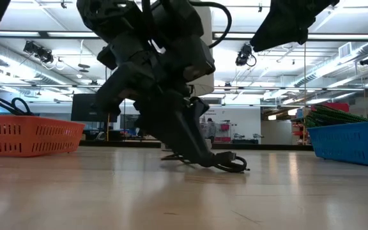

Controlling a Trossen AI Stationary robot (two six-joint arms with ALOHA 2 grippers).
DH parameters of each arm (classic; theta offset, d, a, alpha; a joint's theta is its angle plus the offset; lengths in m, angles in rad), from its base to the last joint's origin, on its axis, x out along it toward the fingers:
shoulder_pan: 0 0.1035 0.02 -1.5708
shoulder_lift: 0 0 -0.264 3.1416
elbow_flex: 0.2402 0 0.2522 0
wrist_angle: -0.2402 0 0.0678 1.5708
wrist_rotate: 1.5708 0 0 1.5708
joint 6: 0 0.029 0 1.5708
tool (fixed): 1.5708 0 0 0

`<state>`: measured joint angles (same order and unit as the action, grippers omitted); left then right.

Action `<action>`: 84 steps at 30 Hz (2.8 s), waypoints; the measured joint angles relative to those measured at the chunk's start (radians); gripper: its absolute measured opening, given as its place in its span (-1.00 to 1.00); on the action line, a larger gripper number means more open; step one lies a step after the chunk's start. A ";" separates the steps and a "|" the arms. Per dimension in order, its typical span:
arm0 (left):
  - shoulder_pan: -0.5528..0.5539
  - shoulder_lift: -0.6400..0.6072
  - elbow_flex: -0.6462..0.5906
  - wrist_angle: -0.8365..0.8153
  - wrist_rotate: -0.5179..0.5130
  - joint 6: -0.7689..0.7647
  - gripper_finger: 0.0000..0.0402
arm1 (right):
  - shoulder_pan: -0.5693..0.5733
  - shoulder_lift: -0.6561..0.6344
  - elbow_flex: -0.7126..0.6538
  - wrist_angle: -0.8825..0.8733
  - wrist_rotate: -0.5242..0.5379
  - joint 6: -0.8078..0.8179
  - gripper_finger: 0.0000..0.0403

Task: Pick & Place USB Port
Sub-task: Put the black charger cable into the orange bin

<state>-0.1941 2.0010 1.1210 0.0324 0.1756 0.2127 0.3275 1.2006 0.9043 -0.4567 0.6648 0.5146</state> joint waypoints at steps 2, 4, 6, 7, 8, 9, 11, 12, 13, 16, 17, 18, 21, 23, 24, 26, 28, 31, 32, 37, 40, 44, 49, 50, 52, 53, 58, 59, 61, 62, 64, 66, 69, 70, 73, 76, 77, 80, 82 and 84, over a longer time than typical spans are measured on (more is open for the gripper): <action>0.002 0.000 0.000 -0.001 0.028 0.000 -0.51 | 0.000 0.003 0.000 -0.002 0.000 0.000 -0.30; 0.002 0.000 0.000 -0.004 0.040 0.000 -0.67 | 0.000 0.008 0.000 -0.001 0.000 0.000 -0.30; 0.001 0.000 0.000 -0.002 0.047 0.000 -0.86 | 0.000 0.013 0.000 -0.004 0.001 0.000 -0.30; 0.001 0.000 0.001 -0.001 0.048 -0.001 -0.92 | 0.000 0.016 0.000 0.002 0.001 0.000 -0.30; 0.001 0.000 0.001 0.000 0.048 -0.001 -0.94 | 0.000 0.019 0.000 -0.002 0.000 -0.002 -0.30; 0.001 0.000 0.001 -0.001 0.047 0.000 -0.94 | 0.000 0.019 0.000 -0.004 0.000 -0.007 -0.30; 0.001 -0.001 0.001 -0.001 0.047 -0.002 -0.94 | 0.000 0.020 0.000 0.002 0.001 -0.009 -0.30; 0.001 -0.001 0.001 -0.001 0.046 -0.006 -0.95 | 0.000 0.021 0.000 0.000 0.001 -0.010 -0.30; 0.001 -0.001 0.001 -0.001 0.042 -0.011 -0.97 | 0.000 0.023 0.000 -0.002 0.000 -0.010 -0.30; 0.001 -0.002 0.001 -0.001 0.031 -0.019 -0.97 | 0.000 0.022 0.000 -0.001 0.001 -0.010 -0.30; 0.001 -0.002 0.004 -0.006 0.029 -0.020 -0.97 | 0.000 0.022 0.000 -0.002 0.000 -0.010 -0.30; 0.001 -0.002 0.009 -0.014 0.028 -0.020 -0.98 | 0.000 0.022 0.000 -0.001 0.000 -0.010 -0.30; 0.000 -0.002 0.042 -0.078 0.020 -0.019 -0.98 | 0.000 0.022 0.000 -0.002 0.000 -0.010 -0.30; -0.002 -0.006 0.082 -0.163 -0.013 -0.018 -0.98 | 0.000 0.022 0.000 -0.002 0.000 -0.009 -0.30; -0.002 -0.012 0.099 -0.214 -0.040 -0.015 -0.98 | 0.000 0.022 0.000 -0.002 0.000 -0.009 -0.30; -0.002 -0.025 0.138 -0.311 -0.081 0.002 -0.98 | 0.000 0.022 0.000 -0.006 0.000 -0.009 -0.30; -0.002 -0.053 0.161 -0.422 -0.105 0.008 -0.98 | 0.000 0.022 0.000 -0.010 0.000 -0.007 -0.30; 0.002 -0.104 0.165 -0.538 -0.146 0.007 -0.98 | 0.000 0.022 0.000 -0.021 0.000 -0.007 -0.30; 0.002 -0.123 0.163 -0.586 -0.167 0.002 -0.98 | 0.000 0.022 0.000 -0.020 0.000 -0.007 -0.30; 0.010 -0.225 0.164 -0.761 -0.286 -0.077 -0.98 | 0.000 0.021 0.000 -0.025 0.000 -0.010 -0.30; 0.013 -0.291 0.164 -0.882 -0.375 -0.146 -0.98 | 0.000 0.021 0.000 -0.022 0.001 -0.009 -0.30; 0.017 -0.379 0.164 -1.018 -0.448 -0.281 -0.98 | 0.000 0.021 0.000 -0.025 0.001 -0.007 -0.30; -0.005 -0.472 0.162 -1.174 -0.520 -0.522 -0.98 | 0.000 0.021 0.000 -0.031 0.000 -0.007 -0.30; -0.015 -0.490 0.152 -1.205 -0.548 -0.573 -0.98 | 0.000 0.021 0.000 -0.035 0.001 -0.009 -0.30; -0.030 -0.528 0.119 -1.250 -0.593 -0.671 -0.98 | 0.000 0.021 0.000 -0.035 0.001 -0.011 -0.30; -0.037 -0.547 0.094 -1.260 -0.600 -0.727 -0.98 | 0.000 0.021 0.000 -0.039 0.000 -0.015 -0.30; -0.078 -0.656 -0.071 -1.285 -0.594 -1.019 -0.98 | 0.000 0.021 0.000 -0.039 0.001 -0.026 -0.30; -0.087 -0.676 -0.099 -1.291 -0.576 -1.070 -0.98 | 0.000 0.021 0.000 -0.039 0.001 -0.026 -0.30; -0.104 -0.713 -0.152 -1.288 -0.552 -1.170 -0.98 | 0.000 0.021 0.000 -0.040 0.001 -0.036 -0.30; -0.117 -0.733 -0.177 -1.283 -0.547 -1.228 -0.98 | 0.000 0.021 0.000 -0.040 0.001 -0.041 -0.30; -0.138 -0.760 -0.207 -1.264 -0.545 -1.329 -0.98 | 0.000 0.021 0.000 -0.040 0.001 -0.053 -0.30; -0.159 -0.772 -0.230 -1.259 -0.532 -1.415 -0.98 | 0.000 0.021 0.000 -0.037 0.007 -0.057 -0.30; -0.182 -0.773 -0.245 -1.259 -0.544 -1.487 -0.98 | 0.000 0.021 0.000 -0.036 0.020 -0.060 -0.30; -0.185 -0.773 -0.249 -1.258 -0.546 -1.497 -0.98 | 0.000 0.021 0.000 -0.035 0.031 -0.061 -0.30; -0.186 -0.768 -0.265 -1.239 -0.576 -1.517 -0.98 | 0.000 0.021 0.000 -0.036 0.035 -0.056 -0.30; -0.186 -0.766 -0.278 -1.208 -0.608 -1.516 -0.89 | 0.000 0.021 0.000 -0.037 0.034 -0.056 -0.30; -0.186 -0.766 -0.282 -1.203 -0.605 -1.513 -0.85 | 0.000 0.021 0.000 -0.037 0.034 -0.053 -0.30; -0.186 -0.764 -0.292 -1.182 -0.591 -1.506 -0.74 | 0.000 0.021 0.000 -0.037 0.034 -0.052 -0.30; -0.186 -0.764 -0.295 -1.187 -0.573 -1.503 -0.68 | 0.000 0.021 0.000 -0.037 0.034 -0.052 -0.30; -0.186 -0.764 -0.295 -1.183 -0.573 -1.503 -0.63 | 0.000 0.021 0.000 -0.036 0.034 -0.052 -0.30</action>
<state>-0.3798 1.2371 0.8261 -1.1506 -0.3975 -1.2900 0.3275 1.2221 0.9043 -0.4927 0.6991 0.4622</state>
